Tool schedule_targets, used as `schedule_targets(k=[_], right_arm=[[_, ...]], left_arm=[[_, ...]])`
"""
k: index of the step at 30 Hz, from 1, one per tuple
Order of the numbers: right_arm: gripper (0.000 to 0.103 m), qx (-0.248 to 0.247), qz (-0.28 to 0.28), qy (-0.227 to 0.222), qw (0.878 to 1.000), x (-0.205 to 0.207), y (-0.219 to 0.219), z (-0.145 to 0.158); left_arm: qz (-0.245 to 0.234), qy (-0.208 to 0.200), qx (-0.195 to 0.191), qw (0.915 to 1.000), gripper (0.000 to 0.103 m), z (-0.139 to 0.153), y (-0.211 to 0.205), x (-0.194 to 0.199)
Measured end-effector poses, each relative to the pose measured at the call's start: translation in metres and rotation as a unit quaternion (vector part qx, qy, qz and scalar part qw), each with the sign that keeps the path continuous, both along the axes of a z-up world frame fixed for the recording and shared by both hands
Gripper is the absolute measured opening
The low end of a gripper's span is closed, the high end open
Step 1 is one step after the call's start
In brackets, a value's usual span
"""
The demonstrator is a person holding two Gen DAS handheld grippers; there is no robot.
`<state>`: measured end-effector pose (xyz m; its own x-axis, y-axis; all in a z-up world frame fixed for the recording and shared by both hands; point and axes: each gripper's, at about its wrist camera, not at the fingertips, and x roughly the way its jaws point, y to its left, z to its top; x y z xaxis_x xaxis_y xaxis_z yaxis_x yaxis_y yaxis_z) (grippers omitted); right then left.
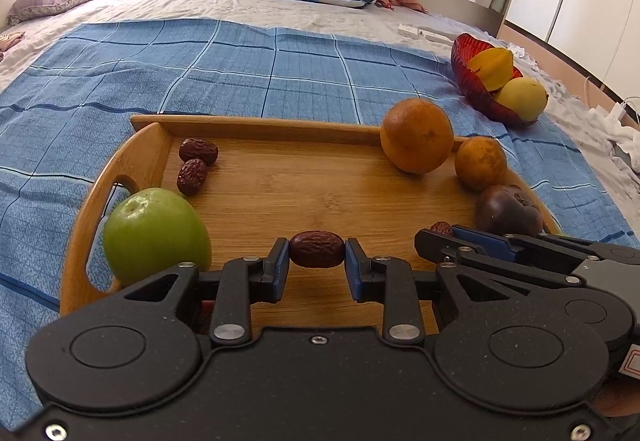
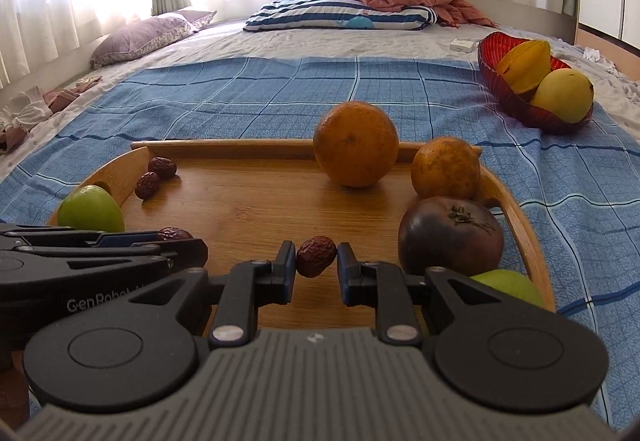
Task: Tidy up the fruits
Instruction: 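Carry the date with the right gripper while the left gripper carries its date over the tray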
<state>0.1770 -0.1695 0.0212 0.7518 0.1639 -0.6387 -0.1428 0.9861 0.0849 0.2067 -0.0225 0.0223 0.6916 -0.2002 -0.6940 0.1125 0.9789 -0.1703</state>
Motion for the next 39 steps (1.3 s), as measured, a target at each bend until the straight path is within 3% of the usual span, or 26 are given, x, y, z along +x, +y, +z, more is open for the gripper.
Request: schedule_targets(k=[11, 39], right_arm=[[0.026, 0.005, 0.007, 0.028, 1.000, 0.014, 0.001, -0.003], [0.030, -0.021, 0.021, 0.029, 0.999, 0.015, 0.005, -0.004]], left_arm=[[0.005, 0.037, -0.001, 0.9993, 0.028, -0.003, -0.002, 0.019], [0.008, 0.043, 0.005, 0.9991, 0.028, -0.002, -0.003, 0.024]])
